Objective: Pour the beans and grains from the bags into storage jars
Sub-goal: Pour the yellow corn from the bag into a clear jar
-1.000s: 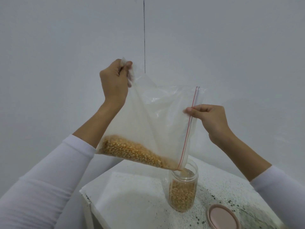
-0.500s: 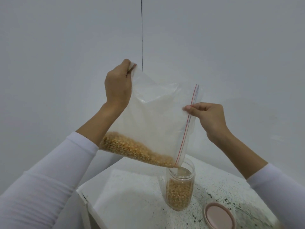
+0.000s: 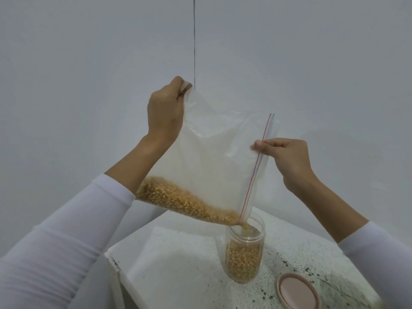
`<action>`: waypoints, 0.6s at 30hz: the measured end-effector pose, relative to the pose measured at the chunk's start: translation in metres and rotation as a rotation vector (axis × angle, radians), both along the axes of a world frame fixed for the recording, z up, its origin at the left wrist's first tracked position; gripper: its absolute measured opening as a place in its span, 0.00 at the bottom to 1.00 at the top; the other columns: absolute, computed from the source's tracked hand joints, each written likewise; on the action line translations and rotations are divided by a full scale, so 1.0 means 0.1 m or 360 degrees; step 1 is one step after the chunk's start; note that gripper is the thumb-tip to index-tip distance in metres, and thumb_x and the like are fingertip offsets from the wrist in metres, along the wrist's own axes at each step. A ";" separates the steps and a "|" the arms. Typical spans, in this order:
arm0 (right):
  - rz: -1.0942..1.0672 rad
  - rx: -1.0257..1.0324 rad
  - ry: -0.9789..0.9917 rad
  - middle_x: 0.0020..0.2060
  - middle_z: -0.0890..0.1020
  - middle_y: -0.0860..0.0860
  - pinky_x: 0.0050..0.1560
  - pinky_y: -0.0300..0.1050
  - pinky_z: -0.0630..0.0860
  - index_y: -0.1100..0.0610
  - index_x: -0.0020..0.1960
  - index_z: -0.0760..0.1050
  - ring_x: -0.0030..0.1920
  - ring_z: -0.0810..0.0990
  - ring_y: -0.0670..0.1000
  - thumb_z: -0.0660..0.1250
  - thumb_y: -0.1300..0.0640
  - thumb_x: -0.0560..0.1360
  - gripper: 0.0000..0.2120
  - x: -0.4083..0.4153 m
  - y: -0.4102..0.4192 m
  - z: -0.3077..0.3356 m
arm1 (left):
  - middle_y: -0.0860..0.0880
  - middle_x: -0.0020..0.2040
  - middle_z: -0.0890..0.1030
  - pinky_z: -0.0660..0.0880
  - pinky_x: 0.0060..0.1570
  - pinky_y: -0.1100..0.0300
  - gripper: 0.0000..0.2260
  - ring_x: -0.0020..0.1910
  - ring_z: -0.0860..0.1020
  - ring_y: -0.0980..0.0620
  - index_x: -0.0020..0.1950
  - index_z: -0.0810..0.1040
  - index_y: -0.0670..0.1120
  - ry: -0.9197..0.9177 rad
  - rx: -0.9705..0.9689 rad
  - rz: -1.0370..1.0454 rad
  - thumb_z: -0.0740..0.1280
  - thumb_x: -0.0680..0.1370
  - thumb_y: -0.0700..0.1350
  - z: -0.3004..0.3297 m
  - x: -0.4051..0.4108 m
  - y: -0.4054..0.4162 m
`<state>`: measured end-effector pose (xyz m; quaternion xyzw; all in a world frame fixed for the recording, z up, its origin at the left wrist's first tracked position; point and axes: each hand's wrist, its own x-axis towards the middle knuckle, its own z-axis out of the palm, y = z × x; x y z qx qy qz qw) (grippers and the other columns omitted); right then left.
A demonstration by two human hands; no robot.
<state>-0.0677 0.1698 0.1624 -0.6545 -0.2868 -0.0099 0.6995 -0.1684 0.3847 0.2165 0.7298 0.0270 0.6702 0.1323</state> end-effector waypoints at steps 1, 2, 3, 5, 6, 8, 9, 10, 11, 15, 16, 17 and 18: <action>-0.0006 0.0009 0.0005 0.40 0.85 0.49 0.48 0.29 0.65 0.56 0.40 0.83 0.46 0.82 0.41 0.74 0.56 0.70 0.03 0.00 -0.01 -0.01 | 0.49 0.29 0.67 0.58 0.29 0.61 0.09 0.30 0.61 0.54 0.37 0.68 0.41 0.0003 -0.0007 -0.0008 0.60 0.78 0.38 -0.01 0.01 0.01; 0.0003 0.0004 0.0002 0.39 0.85 0.49 0.47 0.28 0.65 0.56 0.39 0.83 0.45 0.81 0.39 0.74 0.56 0.70 0.03 0.01 -0.01 -0.01 | 0.48 0.29 0.67 0.58 0.29 0.61 0.10 0.30 0.61 0.55 0.37 0.70 0.39 0.0005 -0.0004 -0.0017 0.60 0.78 0.38 -0.01 0.01 0.01; 0.0025 -0.0019 -0.0007 0.39 0.85 0.48 0.46 0.28 0.66 0.55 0.39 0.83 0.43 0.81 0.38 0.74 0.56 0.70 0.03 0.01 -0.01 -0.01 | 0.48 0.29 0.67 0.58 0.29 0.61 0.10 0.30 0.61 0.55 0.37 0.71 0.38 0.0006 0.0006 -0.0025 0.59 0.78 0.39 -0.02 0.02 0.01; 0.0041 -0.0048 -0.0016 0.38 0.85 0.47 0.45 0.27 0.66 0.55 0.39 0.83 0.42 0.80 0.36 0.74 0.57 0.70 0.03 0.02 -0.01 -0.01 | 0.49 0.29 0.66 0.57 0.28 0.63 0.12 0.31 0.61 0.55 0.37 0.71 0.38 0.0008 0.0031 -0.0032 0.58 0.78 0.43 -0.01 0.01 -0.01; 0.0015 -0.0026 -0.0011 0.39 0.85 0.48 0.44 0.27 0.66 0.56 0.39 0.83 0.42 0.80 0.36 0.74 0.57 0.70 0.03 0.02 -0.01 0.00 | 0.49 0.29 0.66 0.57 0.28 0.65 0.13 0.30 0.61 0.55 0.37 0.71 0.38 0.0007 0.0039 -0.0032 0.57 0.78 0.44 0.00 0.01 -0.02; -0.0025 0.0001 -0.0015 0.39 0.85 0.48 0.43 0.25 0.66 0.56 0.40 0.83 0.40 0.80 0.35 0.73 0.57 0.71 0.03 0.05 -0.01 0.02 | 0.48 0.29 0.67 0.57 0.28 0.63 0.13 0.30 0.61 0.55 0.38 0.72 0.37 -0.0004 0.0034 -0.0030 0.57 0.78 0.44 0.01 0.02 -0.01; -0.0006 -0.0032 -0.0020 0.38 0.85 0.47 0.43 0.25 0.66 0.56 0.40 0.83 0.40 0.80 0.35 0.73 0.57 0.71 0.03 0.06 -0.01 0.02 | 0.47 0.29 0.67 0.57 0.29 0.62 0.13 0.30 0.61 0.55 0.38 0.71 0.37 0.0000 0.0027 -0.0030 0.57 0.78 0.44 0.00 0.02 -0.01; 0.0023 -0.0071 -0.0023 0.38 0.85 0.47 0.44 0.26 0.66 0.56 0.39 0.83 0.40 0.80 0.35 0.73 0.57 0.71 0.03 0.06 0.00 0.02 | 0.48 0.29 0.67 0.57 0.29 0.62 0.14 0.30 0.61 0.55 0.37 0.71 0.37 0.0010 0.0026 -0.0034 0.57 0.78 0.45 -0.01 0.03 -0.02; 0.0041 -0.0093 -0.0020 0.37 0.84 0.47 0.44 0.26 0.65 0.56 0.39 0.83 0.40 0.80 0.35 0.73 0.57 0.71 0.03 0.05 0.01 0.01 | 0.49 0.28 0.65 0.57 0.28 0.63 0.13 0.30 0.60 0.55 0.37 0.70 0.39 0.0024 0.0030 -0.0039 0.57 0.78 0.45 -0.01 0.03 -0.03; -0.0056 0.0002 -0.0021 0.37 0.84 0.48 0.43 0.26 0.66 0.56 0.38 0.83 0.41 0.80 0.38 0.74 0.57 0.70 0.04 0.07 0.01 -0.03 | 0.52 0.28 0.64 0.57 0.29 0.62 0.10 0.30 0.60 0.54 0.37 0.68 0.41 0.0027 0.0014 -0.0046 0.59 0.78 0.40 -0.01 0.05 -0.03; -0.0051 -0.0011 -0.0021 0.37 0.84 0.48 0.42 0.26 0.66 0.55 0.38 0.83 0.40 0.81 0.37 0.74 0.56 0.70 0.04 0.07 0.01 -0.03 | 0.49 0.28 0.65 0.58 0.29 0.61 0.10 0.30 0.60 0.53 0.37 0.70 0.39 0.0028 0.0011 -0.0039 0.59 0.78 0.40 -0.01 0.06 -0.03; -0.0025 -0.0049 -0.0020 0.37 0.84 0.48 0.42 0.27 0.66 0.55 0.38 0.83 0.39 0.80 0.36 0.74 0.56 0.70 0.04 0.07 0.00 -0.03 | 0.48 0.29 0.66 0.58 0.30 0.60 0.11 0.30 0.61 0.53 0.37 0.71 0.38 0.0030 0.0020 -0.0033 0.60 0.78 0.40 -0.01 0.06 -0.03; -0.0002 -0.0081 -0.0017 0.38 0.85 0.48 0.42 0.27 0.66 0.55 0.38 0.83 0.39 0.80 0.35 0.74 0.56 0.70 0.04 0.07 0.00 -0.02 | 0.48 0.29 0.66 0.58 0.29 0.61 0.11 0.30 0.60 0.54 0.37 0.71 0.38 0.0031 0.0035 -0.0029 0.60 0.78 0.40 -0.01 0.06 -0.03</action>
